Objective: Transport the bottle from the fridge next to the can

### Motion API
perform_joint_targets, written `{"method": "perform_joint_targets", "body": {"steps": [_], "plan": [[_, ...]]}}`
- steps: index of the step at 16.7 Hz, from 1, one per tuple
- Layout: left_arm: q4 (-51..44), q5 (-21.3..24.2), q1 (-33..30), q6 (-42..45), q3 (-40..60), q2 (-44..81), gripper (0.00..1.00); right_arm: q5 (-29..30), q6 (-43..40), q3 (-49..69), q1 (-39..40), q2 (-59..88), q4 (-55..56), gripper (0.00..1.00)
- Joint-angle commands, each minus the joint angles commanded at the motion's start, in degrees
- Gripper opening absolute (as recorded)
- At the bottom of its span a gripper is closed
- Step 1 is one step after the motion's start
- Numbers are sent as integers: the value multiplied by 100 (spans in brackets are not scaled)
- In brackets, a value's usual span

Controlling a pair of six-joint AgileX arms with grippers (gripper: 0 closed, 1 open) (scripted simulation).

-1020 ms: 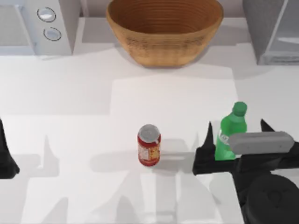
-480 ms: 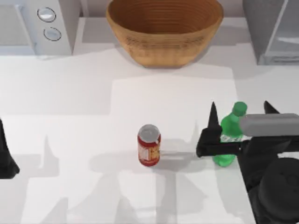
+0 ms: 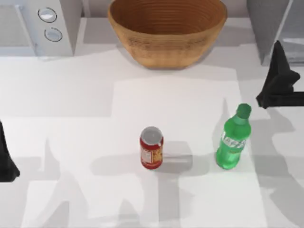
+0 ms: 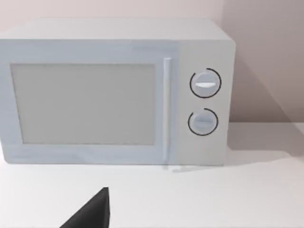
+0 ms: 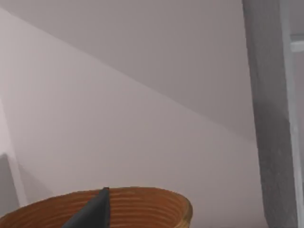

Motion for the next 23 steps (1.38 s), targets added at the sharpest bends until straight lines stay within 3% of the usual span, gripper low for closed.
{"method": "perform_joint_targets", "body": {"steps": [6,12,16,23], "plan": [[0,0,0,0,0,0,100,-1553,-245,-518,-1632,-2898,-2353,100],[0,0,0,0,0,0,100,-2577,-388,-1286,-2974,-5344,-4867,100],[0,0,0,0,0,0,100,-2869,-416,-1617,-3420,-6083,-5665,100],[0,0,0,0,0,0,100,-2872,-416,-1575,-3439,-6171,-5778,100]]}}
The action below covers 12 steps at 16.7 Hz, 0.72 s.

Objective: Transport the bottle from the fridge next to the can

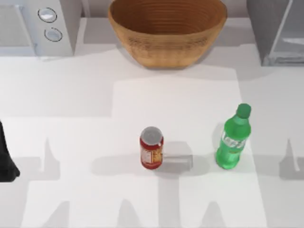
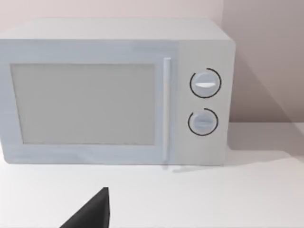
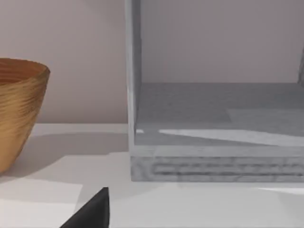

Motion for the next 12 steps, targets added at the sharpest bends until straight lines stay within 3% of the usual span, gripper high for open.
{"method": "perform_joint_targets", "body": {"steps": [5,12], "plan": [[0,0,0,0,0,0,100,20,-4,682,-28,-821,-1225,100],[0,0,0,0,0,0,100,-6,-15,2175,-21,-2650,-4733,100]]}}
